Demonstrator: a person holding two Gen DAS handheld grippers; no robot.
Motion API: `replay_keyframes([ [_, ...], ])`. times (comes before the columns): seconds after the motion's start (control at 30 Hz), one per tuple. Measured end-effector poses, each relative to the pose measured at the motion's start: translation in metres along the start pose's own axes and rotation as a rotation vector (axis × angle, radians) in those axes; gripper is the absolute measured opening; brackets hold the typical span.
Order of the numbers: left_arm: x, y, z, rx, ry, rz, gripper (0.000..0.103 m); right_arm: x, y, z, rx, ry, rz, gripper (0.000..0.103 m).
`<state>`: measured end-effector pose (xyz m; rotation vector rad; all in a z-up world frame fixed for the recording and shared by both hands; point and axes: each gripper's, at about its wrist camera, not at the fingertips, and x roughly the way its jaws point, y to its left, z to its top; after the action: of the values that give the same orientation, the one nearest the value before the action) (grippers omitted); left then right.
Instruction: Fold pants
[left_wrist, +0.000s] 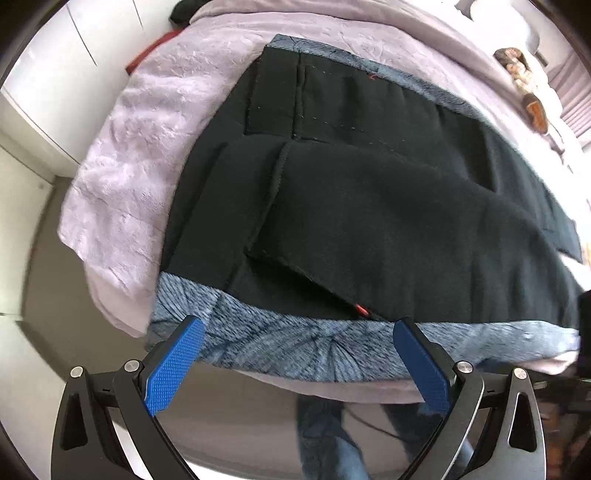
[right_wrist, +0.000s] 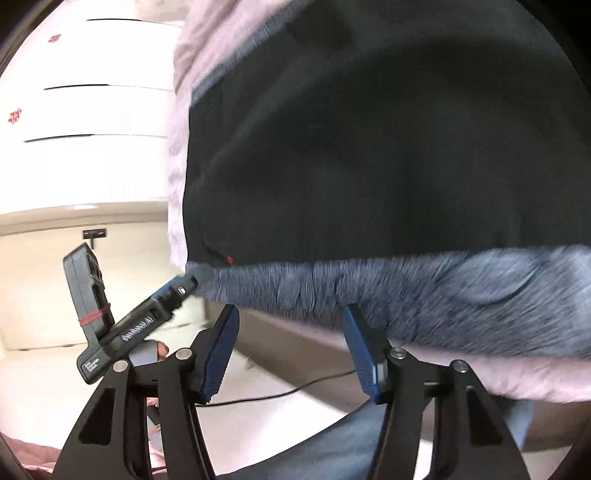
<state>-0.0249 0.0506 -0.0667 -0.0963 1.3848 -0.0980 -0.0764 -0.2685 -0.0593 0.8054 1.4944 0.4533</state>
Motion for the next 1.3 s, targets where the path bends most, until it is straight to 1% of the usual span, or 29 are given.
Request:
replay_keyframes([
  [0.07,-0.002,0.006,-0.005,-0.026,0.001,-0.046,0.103,0.009,-0.007,-0.005,0.023,0.022,0.016,0.062],
  [0.23,-0.004,0.02,-0.017,-0.076,0.008,-0.066,0.103,0.018,-0.024,-0.01,0.068,0.012,0.033,0.063],
  [0.33,-0.005,0.03,-0.024,-0.114,0.02,-0.082,0.103,0.02,-0.028,-0.007,0.083,-0.002,0.072,0.063],
  [0.4,-0.004,0.035,-0.027,-0.136,0.026,-0.078,0.103,0.02,-0.028,-0.007,0.089,-0.013,0.126,0.064],
  [0.43,-0.004,0.035,-0.029,-0.145,0.027,-0.072,0.103,0.021,-0.027,-0.008,0.09,-0.014,0.14,0.064],
  [0.53,-0.002,0.032,-0.033,-0.153,0.041,-0.059,0.103,0.026,-0.027,-0.008,0.097,-0.026,0.148,0.064],
  [0.6,-0.003,0.029,-0.033,-0.172,0.041,-0.091,0.103,0.025,-0.021,-0.001,0.11,-0.058,0.178,0.064],
  [0.67,-0.006,0.024,-0.032,-0.207,0.037,-0.162,0.103,0.016,-0.009,0.008,0.093,-0.097,0.213,0.064],
  [0.73,-0.004,0.019,-0.027,-0.248,0.031,-0.218,0.103,0.008,0.004,0.013,0.053,-0.112,0.219,0.064],
  [0.83,0.002,0.017,-0.018,-0.315,0.017,-0.257,0.103,0.0,0.014,0.015,0.022,-0.119,0.218,0.064],
  [0.87,0.003,0.019,-0.016,-0.339,0.011,-0.263,0.101,-0.001,0.015,0.014,0.019,-0.119,0.216,0.064],
  [0.9,0.004,0.022,-0.012,-0.363,0.001,-0.258,0.094,-0.001,0.016,0.014,0.017,-0.116,0.214,0.064],
  [0.93,0.007,0.024,-0.011,-0.375,0.0,-0.25,0.077,-0.001,0.015,0.014,0.016,-0.113,0.213,0.064],
  [0.97,0.01,0.024,-0.009,-0.38,0.01,-0.25,0.066,-0.002,0.013,0.013,0.016,-0.108,0.213,0.064],
  [1.0,0.014,0.027,-0.008,-0.387,0.019,-0.239,0.062,-0.002,0.012,0.012,0.017,-0.105,0.213,0.064],
  [1.07,0.019,0.031,-0.005,-0.392,0.037,-0.222,0.047,0.001,0.011,0.013,0.029,-0.104,0.206,0.064],
  [1.1,0.021,0.032,-0.006,-0.388,0.042,-0.212,0.044,0.0,0.004,0.01,0.044,-0.104,0.2,0.064],
  [1.13,0.022,0.034,-0.006,-0.385,0.043,-0.202,0.037,0.0,-0.006,0.007,0.063,-0.105,0.189,0.064],
  [1.17,0.021,0.034,-0.006,-0.378,0.04,-0.202,0.035,-0.002,-0.02,0.003,0.109,-0.113,0.173,0.061],
  [1.2,0.02,0.035,-0.007,-0.369,0.038,-0.2,0.032,-0.004,-0.03,0.002,0.151,-0.123,0.174,0.058],
  [1.23,0.018,0.035,-0.006,-0.359,0.037,-0.193,0.028,-0.006,-0.042,0.0,0.199,-0.137,0.19,0.035],
  [1.27,0.015,0.034,-0.005,-0.346,0.036,-0.192,0.027,-0.009,-0.055,-0.001,0.262,-0.15,0.215,0.01],
  [1.3,0.01,0.033,-0.002,-0.332,0.029,-0.187,0.027,-0.011,-0.065,-0.002,0.32,-0.164,0.241,0.01],
])
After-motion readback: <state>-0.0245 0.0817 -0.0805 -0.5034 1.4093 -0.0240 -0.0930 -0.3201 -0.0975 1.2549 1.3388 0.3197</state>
